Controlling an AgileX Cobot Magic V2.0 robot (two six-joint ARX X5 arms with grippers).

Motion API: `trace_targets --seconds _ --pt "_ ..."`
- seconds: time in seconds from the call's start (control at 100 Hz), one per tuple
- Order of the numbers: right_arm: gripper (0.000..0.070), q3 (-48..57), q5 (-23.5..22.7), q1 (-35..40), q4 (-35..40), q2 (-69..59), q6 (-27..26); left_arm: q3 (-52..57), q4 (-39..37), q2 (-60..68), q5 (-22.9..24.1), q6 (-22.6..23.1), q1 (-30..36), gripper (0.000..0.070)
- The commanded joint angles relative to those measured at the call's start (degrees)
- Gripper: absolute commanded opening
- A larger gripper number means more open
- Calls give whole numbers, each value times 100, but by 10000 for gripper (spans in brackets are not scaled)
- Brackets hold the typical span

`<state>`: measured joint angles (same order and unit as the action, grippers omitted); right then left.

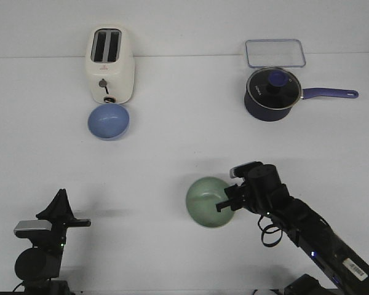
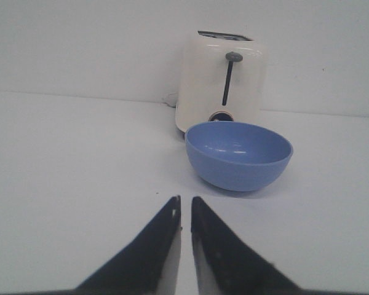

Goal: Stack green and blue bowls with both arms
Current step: 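Set the green bowl down and open the right gripper, withdrawing, then reach the left gripper to the light blue bowl and grasp its rim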

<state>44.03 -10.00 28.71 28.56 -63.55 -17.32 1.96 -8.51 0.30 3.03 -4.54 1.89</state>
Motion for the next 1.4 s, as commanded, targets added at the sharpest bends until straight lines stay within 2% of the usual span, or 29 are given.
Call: trace_targets --seconds 0.0,0.27,0.32,0.41,0.47,0.62,0.69,0.79,0.91,0.98,1.3,1.34,1.39 --pt "0 -52 151 238 -142 -195 -221 -105 -59 -11 -4 -245 -11 15" --pt "3 -76 472 605 -302 -968 -81 -105 -57 -11 -4 -951 -11 15" --pt "47 -76 466 610 -326 -1029 -31 -105 -61 -11 -4 -1067 -11 15" --pt "227 -68 411 610 -367 -1032 33 -105 -61 -11 -4 -1314 -11 14" --pt "300 -44 404 592 -363 -953 44 -98 -59 -11 -4 -1523 -11 14" --pt "313 -28 409 411 -365 -404 109 0 -55 -11 -4 -2332 -11 11" --pt "313 -28 448 273 -350 -44 116 85 -35 -9 -35 -2531 -11 12" --pt "312 -31 667 -2 -273 538 269 310 225 15 -245 -2533 -11 12" --pt "310 -127 1329 -256 -284 1279 326 837 879 315 -310 -2476 -11 14" --pt "310 -317 1554 -358 -374 1707 326 1226 1082 717 -308 -2334 -11 15" --pt "306 -1314 1606 -522 -560 2806 321 3136 1154 4030 -157 -1794 -11 19" --pt "306 -1314 1606 -522 -538 2813 323 3379 1145 4489 -164 -1768 -11 46" --pt "306 -1314 1600 -522 -546 2811 321 3687 1141 5045 -184 -1746 -11 158"
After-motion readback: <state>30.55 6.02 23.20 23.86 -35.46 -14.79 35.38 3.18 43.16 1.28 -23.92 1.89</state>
